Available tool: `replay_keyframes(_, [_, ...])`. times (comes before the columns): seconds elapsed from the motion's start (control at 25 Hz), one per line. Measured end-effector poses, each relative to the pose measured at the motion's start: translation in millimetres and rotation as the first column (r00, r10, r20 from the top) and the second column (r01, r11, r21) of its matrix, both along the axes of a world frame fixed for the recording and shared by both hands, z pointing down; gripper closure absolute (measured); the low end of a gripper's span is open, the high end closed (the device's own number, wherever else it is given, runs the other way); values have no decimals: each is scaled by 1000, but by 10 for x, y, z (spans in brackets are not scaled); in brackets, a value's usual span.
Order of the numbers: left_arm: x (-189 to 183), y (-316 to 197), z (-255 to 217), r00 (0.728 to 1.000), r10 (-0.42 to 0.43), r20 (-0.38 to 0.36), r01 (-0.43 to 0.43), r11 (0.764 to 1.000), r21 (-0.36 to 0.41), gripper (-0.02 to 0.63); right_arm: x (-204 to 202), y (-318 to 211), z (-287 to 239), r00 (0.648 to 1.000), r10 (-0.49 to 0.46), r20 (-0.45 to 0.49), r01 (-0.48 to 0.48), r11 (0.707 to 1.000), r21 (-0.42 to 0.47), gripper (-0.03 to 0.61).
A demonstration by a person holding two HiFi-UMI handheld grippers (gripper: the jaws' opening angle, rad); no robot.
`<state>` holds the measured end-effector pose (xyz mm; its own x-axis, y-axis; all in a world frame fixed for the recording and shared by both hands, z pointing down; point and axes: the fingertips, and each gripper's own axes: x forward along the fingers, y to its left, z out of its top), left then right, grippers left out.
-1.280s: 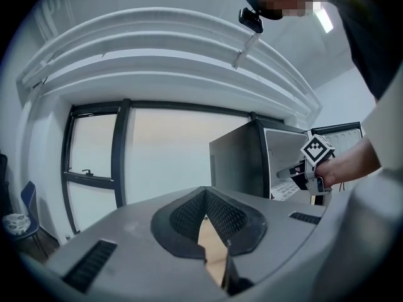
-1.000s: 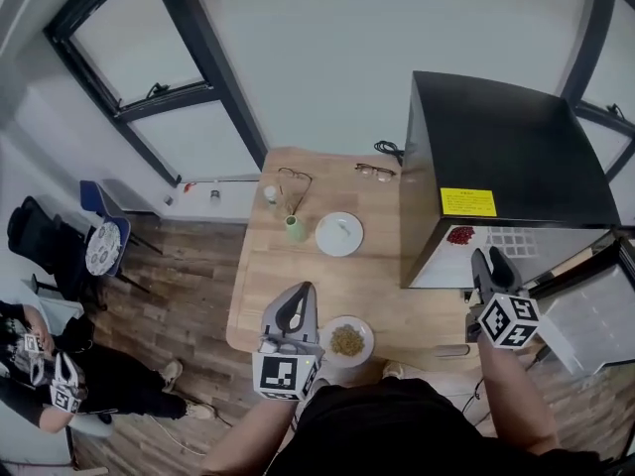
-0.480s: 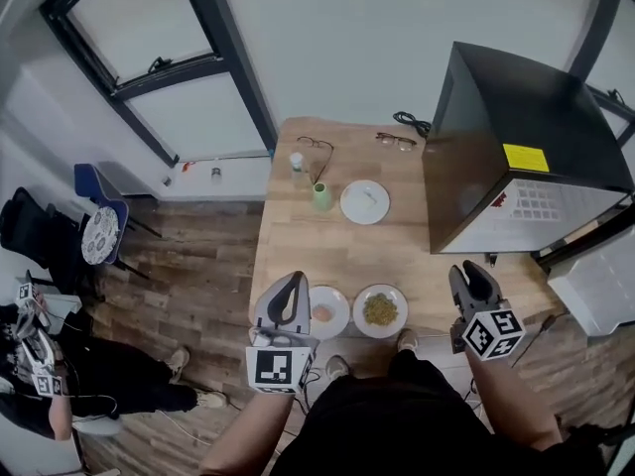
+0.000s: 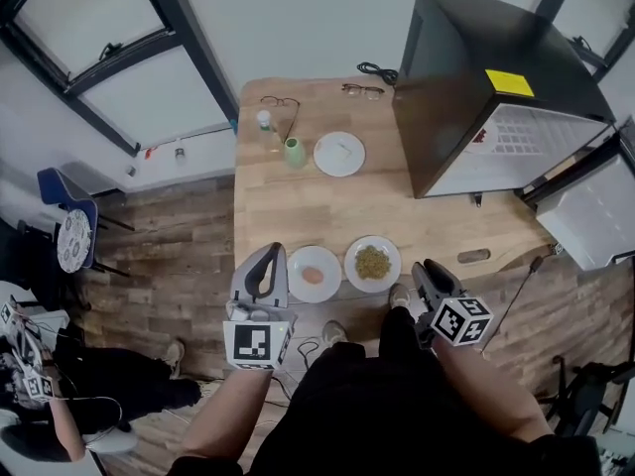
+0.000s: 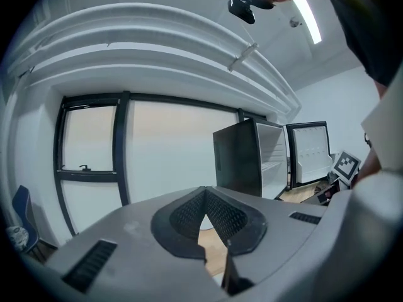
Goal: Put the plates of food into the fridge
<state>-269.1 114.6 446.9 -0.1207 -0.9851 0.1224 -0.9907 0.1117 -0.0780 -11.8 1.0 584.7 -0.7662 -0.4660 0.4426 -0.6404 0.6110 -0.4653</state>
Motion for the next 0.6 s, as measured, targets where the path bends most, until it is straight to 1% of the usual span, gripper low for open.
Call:
replay_keyframes(0.08, [29,9,34,1000,17,-3,-17,1000,-2,611,12,88,185,999,21,33,-19,998,-56,436])
replay_keyframes(0.16, [52,44,91,1000,29,-8,-29,999,-22,611,-14,200,375,997,17,72,-9,993,-116,436])
replay_keyframes(0.24, [74,103,132,999,40,-6,-40,998,-39,611,-15,317,586,995,30,95,-11,981,-195,436])
replay_keyframes(0.32, [59,170,161,999,47,2,-47,998,-53,611,45,372,842,992,99,75,-74,957,-282,436])
replay_keyframes(0.36, [38,201,174,999,47,6,-47,997,-62,611,96,359,972,987,151,50,-128,942,-311,410])
replay_keyframes(0.4, [14,231,187,999,46,9,-45,996,-71,611,140,333,1084,979,200,31,-179,926,-332,358])
replay_keyframes(0.44, [-8,262,200,999,44,12,-43,996,-81,611,160,315,1178,971,237,30,-211,911,-355,342])
replay_keyframes(0.6, [-115,399,209,999,23,31,-20,994,-105,611,78,338,1445,950,298,88,-226,856,-464,342])
